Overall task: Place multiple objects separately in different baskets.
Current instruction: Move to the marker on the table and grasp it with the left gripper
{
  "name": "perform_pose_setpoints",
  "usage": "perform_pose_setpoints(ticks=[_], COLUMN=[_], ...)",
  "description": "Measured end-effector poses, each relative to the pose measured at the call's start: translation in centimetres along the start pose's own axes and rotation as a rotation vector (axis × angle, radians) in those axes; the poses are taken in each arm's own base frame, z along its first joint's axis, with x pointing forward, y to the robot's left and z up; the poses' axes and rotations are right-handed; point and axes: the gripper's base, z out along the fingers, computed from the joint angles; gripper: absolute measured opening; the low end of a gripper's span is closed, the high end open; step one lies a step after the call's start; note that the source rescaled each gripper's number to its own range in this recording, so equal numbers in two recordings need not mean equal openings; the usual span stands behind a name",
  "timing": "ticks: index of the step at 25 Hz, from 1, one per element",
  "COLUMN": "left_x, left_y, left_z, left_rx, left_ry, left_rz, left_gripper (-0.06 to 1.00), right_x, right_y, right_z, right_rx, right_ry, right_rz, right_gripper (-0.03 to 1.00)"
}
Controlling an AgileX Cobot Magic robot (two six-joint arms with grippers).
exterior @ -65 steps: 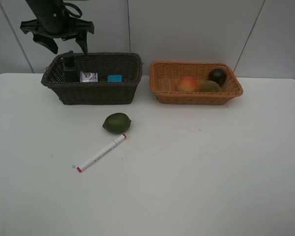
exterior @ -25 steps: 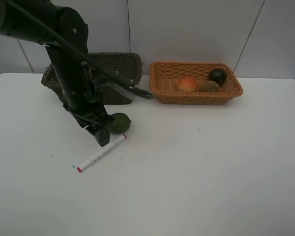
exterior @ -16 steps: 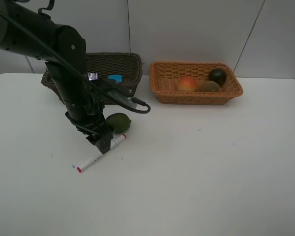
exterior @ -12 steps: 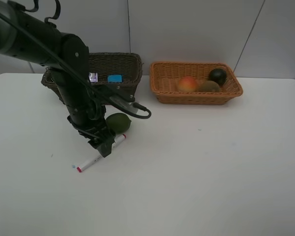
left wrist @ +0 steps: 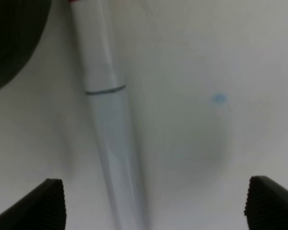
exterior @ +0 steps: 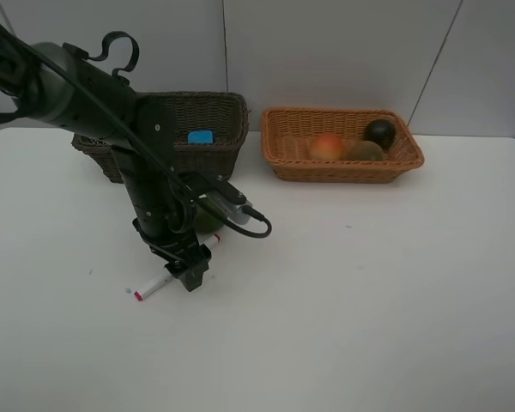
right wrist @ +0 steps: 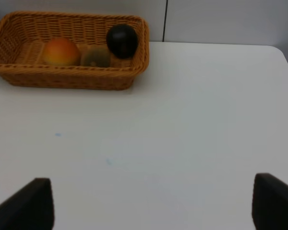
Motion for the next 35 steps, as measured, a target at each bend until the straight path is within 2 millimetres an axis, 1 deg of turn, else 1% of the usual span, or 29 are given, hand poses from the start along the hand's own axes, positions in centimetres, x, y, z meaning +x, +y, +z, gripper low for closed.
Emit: perform_pose_setpoints(ticks=[15, 21, 35], left_x=[0.0, 0.2, 0.2], left_y=[0.1, 0.1, 0.3], left_z=[0.0, 1.1, 1.1], left_rx=[-0.009, 0.0, -0.002], left_ry=[0.004, 0.032, 0.029], left_rz=[0.011, 0.001, -0.034], left_gripper=[0.99, 0.99, 0.99], right_x=[0.0, 0.0, 0.0], right_y=[0.0, 0.0, 0.0], right_z=[0.0, 0.0, 0.0], right_rx=[0.0, 0.0, 0.0], right_ry=[0.0, 0.0, 0.0], right_rz=[0.001, 0.001, 0.001], right_gripper=[1.0, 1.0, 1.0])
